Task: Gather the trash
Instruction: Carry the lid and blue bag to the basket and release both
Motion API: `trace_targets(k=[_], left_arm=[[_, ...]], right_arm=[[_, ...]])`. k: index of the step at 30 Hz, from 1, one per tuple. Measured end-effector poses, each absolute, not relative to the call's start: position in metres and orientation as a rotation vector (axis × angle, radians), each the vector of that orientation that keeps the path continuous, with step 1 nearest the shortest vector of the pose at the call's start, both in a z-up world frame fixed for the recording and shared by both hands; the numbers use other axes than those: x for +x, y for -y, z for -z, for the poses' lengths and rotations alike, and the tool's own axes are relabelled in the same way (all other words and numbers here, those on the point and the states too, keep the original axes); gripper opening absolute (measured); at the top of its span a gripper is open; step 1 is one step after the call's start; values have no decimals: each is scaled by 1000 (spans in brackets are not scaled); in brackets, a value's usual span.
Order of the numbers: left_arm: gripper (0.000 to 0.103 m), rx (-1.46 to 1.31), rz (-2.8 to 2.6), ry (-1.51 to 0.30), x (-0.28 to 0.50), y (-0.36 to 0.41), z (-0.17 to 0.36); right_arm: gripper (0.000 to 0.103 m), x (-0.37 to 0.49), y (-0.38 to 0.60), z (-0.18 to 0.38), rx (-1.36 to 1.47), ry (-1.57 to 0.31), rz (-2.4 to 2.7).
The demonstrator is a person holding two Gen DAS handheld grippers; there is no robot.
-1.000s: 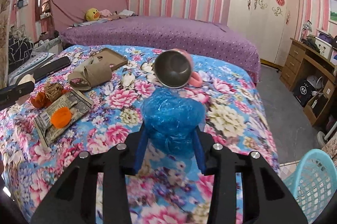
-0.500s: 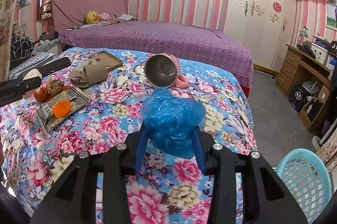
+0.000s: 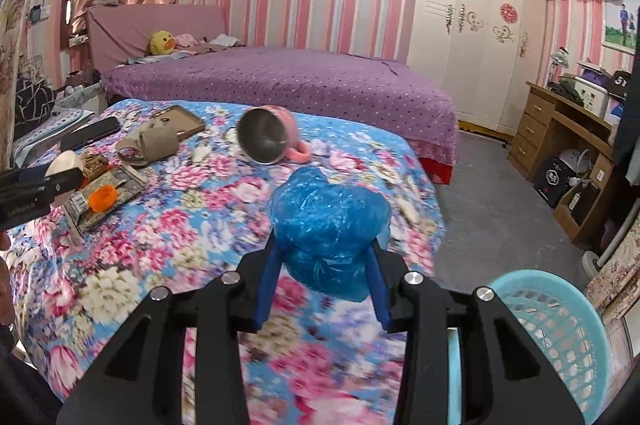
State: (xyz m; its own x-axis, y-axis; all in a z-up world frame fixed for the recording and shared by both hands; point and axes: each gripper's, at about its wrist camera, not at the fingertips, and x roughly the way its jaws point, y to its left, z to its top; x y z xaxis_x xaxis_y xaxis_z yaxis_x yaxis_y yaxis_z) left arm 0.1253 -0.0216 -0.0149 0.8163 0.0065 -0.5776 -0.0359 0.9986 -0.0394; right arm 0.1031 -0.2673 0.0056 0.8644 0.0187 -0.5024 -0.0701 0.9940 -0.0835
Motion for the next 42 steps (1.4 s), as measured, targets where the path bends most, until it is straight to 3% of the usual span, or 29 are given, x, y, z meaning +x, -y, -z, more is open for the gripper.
trace_targets(k=[22, 32, 33, 37, 42], left_arm=[[61, 31, 138, -549, 94, 159, -8], [56, 10, 220, -628, 96, 189, 15], [58, 0, 216, -643, 98, 184, 19], [82, -20, 180, -702, 102, 159, 40], [87, -26, 170, -765, 103, 143, 58]], right_arm=[[40, 49, 430, -10, 43, -496, 206], [40, 31, 475, 1, 100, -517, 275], [40, 31, 475, 2, 105, -517, 274], [40, 35, 475, 5, 115, -525, 262], [40, 37, 472, 8, 113, -536, 251]])
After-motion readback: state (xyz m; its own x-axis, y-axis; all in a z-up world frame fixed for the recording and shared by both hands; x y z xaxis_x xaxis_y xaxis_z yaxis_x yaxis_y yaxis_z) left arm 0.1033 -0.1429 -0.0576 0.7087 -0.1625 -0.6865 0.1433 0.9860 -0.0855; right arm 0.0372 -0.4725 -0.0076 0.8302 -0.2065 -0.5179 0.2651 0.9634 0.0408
